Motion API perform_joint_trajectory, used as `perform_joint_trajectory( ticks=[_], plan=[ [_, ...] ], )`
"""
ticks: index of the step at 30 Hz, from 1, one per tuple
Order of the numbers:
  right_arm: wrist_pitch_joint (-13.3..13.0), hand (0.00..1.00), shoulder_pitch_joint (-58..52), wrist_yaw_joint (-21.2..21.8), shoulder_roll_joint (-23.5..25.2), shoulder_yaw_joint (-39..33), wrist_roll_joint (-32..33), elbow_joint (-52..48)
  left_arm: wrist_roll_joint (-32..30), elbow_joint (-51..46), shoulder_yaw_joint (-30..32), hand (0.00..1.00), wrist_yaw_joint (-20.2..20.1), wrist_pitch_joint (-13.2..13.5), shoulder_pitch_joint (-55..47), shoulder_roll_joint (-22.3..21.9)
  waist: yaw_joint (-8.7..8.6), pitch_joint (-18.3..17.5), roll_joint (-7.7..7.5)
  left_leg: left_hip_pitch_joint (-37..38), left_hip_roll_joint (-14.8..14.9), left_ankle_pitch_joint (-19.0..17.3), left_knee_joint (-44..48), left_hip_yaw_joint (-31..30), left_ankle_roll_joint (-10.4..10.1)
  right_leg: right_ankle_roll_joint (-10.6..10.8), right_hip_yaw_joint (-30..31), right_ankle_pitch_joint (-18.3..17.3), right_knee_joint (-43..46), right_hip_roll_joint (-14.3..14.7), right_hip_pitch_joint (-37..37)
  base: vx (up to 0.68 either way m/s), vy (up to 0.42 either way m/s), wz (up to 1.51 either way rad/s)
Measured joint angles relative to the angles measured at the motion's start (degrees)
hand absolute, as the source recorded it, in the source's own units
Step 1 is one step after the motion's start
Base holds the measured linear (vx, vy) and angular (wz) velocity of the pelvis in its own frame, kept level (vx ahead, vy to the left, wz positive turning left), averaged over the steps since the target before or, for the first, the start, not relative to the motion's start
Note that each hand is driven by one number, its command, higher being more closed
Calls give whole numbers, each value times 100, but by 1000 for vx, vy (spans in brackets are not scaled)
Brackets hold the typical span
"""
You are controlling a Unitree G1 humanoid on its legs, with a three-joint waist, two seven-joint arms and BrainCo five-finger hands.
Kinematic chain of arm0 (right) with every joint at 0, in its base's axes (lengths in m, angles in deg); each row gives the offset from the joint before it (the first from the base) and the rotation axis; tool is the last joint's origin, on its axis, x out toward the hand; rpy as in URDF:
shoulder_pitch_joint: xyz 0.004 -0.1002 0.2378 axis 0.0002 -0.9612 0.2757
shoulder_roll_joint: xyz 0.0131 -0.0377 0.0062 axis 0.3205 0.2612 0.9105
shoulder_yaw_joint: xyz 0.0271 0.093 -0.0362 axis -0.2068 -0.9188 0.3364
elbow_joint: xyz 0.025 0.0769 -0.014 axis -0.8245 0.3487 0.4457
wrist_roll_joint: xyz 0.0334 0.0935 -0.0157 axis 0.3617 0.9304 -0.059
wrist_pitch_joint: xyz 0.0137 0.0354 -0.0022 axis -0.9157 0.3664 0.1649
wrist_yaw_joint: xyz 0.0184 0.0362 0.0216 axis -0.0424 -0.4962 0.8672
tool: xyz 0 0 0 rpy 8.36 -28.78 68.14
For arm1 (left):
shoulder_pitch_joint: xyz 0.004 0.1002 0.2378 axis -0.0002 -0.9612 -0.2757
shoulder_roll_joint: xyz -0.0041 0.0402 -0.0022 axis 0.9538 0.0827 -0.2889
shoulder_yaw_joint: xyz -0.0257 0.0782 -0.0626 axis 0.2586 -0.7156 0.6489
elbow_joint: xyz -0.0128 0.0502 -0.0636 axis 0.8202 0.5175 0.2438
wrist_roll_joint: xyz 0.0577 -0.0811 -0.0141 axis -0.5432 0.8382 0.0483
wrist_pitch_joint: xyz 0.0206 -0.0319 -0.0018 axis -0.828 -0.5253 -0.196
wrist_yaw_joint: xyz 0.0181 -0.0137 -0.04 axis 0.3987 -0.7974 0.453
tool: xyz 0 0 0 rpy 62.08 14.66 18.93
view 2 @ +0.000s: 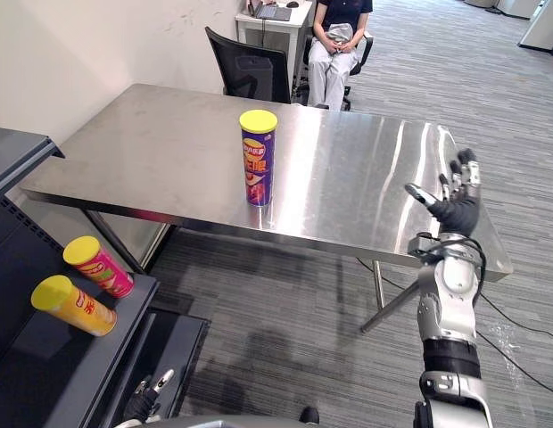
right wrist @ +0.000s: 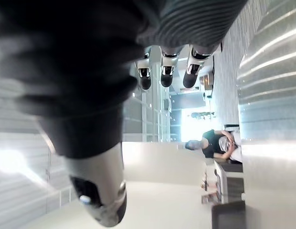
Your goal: Put the gum and the chips on the shelf.
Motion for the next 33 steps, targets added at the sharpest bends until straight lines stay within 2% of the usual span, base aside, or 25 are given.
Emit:
perform_joint_trajectory(
  ticks=[8, 16, 18, 20, 25, 33],
  plan=[
    [381, 0, 683, 462, -203, 589, -48, 367, -256, 48, 80, 0, 49, -34, -172, 154, 34, 236, -37, -61, -122, 63, 38, -244, 61, 28, -158, 37, -20, -94, 66, -38, 8, 13],
    [617, 0, 1430, 846, -215, 1186, -141, 871, -383, -23, -30, 0, -26, -40, -198, 189, 195, 509, 9, -85, -223, 92, 99, -483, 108, 16, -311, 67, -20, -170, 148, -6, 7, 9],
    [658, 0, 1550, 874, -217, 1303, -147, 988, -390, -30, -134, 0, -33, -45, -159, 229, 211, 589, 12, -85, -237, 97, 109, -560, 116, 16, -390, 67, -20, -177, 187, -23, -5, 17],
    [669, 0, 1583, 870, -217, 1342, -149, 1079, -440, -32, -184, 0, -33, -49, -101, 248, 312, 625, 16, -106, -245, 114, 109, -593, 119, 16, -417, 67, -21, -182, 186, -27, -10, 14],
    [723, 0, 1952, 858, -217, 1525, -150, 1380, -445, -31, -244, 0, -33, -52, -101, 251, 308, 723, 53, -169, -309, 187, 108, -732, 132, 24, -534, 72, -21, -231, 190, -27, -3, 13],
    [789, 0, 2196, 834, -214, 1741, -149, 1681, -444, -30, -353, 0, -55, -46, -101, 290, 450, 831, 55, -182, -361, 249, 98, -751, 154, 32, -547, 121, -21, -281, 189, -37, 8, 3]
  ],
)
